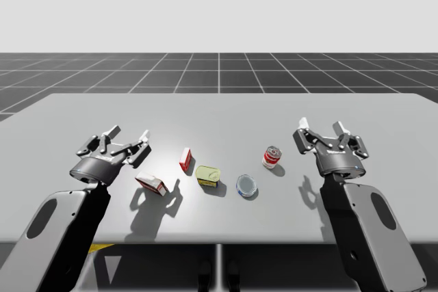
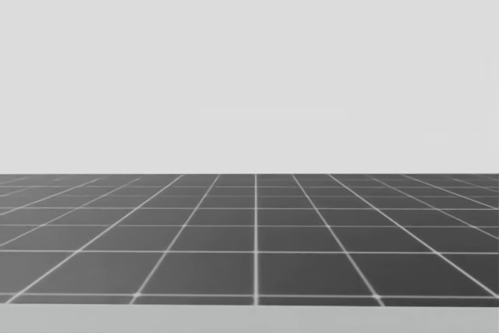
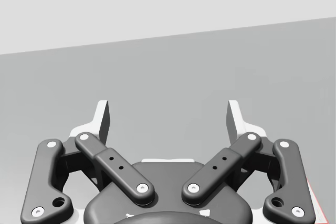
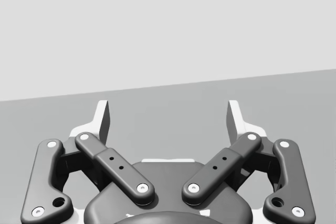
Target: Grasp the tuna can and hold it up.
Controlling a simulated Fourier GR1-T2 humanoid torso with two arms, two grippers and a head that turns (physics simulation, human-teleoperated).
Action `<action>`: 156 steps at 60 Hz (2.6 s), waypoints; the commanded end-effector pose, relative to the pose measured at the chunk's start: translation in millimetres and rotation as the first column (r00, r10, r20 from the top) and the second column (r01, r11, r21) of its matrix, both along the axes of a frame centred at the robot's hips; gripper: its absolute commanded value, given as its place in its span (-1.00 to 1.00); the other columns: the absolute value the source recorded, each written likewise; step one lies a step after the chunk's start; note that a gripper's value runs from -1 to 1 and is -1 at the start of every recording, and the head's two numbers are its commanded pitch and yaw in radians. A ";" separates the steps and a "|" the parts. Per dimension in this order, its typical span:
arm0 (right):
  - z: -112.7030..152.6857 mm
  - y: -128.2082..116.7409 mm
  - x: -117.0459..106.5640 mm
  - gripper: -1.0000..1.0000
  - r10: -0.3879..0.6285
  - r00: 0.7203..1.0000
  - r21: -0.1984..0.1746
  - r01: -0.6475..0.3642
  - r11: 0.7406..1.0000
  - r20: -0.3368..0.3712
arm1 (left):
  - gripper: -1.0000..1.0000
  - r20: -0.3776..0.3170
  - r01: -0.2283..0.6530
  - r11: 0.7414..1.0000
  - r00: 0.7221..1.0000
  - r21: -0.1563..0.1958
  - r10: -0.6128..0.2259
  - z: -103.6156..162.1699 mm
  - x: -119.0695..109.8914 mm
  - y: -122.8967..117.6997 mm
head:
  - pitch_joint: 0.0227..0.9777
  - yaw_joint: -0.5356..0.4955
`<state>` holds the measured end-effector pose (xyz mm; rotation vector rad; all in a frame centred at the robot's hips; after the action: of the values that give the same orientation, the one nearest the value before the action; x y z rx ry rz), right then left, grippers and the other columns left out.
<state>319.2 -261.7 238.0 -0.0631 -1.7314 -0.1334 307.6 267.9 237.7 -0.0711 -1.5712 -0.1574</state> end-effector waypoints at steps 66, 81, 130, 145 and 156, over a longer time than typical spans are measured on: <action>6.5 -8.6 0.0 -1.00 -0.023 1.000 -0.007 0.023 1.000 -0.003 | -1.00 0.010 0.012 0.997 1.000 0.072 -0.013 -2.1 1.4 -9.1 | 0.89 -0.25; 9.6 -3.3 -3.8 -1.00 0.054 0.998 -0.012 -0.054 0.998 -0.018 | -1.00 0.010 0.012 0.997 1.000 0.077 -0.013 -2.6 1.7 -11.8 | 0.95 -0.25; -24.9 56.6 -161.6 -1.00 0.562 0.775 -0.061 -0.601 0.797 -0.291 | -1.00 0.019 0.031 0.999 0.999 -0.008 -0.031 2.2 -1.1 -6.5 | 0.88 -0.25; -57.3 74.4 -153.4 -1.00 0.580 0.725 -0.055 -0.641 0.766 -0.372 | -1.00 0.019 0.034 0.999 0.999 -0.012 -0.034 2.5 -1.5 -6.6 | 0.89 -0.27; -85.8 86.2 -132.5 -1.00 0.537 0.735 -0.052 -0.608 0.792 -0.413 | -1.00 0.019 0.037 0.999 0.999 -0.011 -0.037 2.3 -1.0 -6.3 | 0.89 -0.27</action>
<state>175.1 -185.5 175.9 0.3198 -1.3284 0.4830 306.5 261.6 239.9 -0.1053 -1.5900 -0.1769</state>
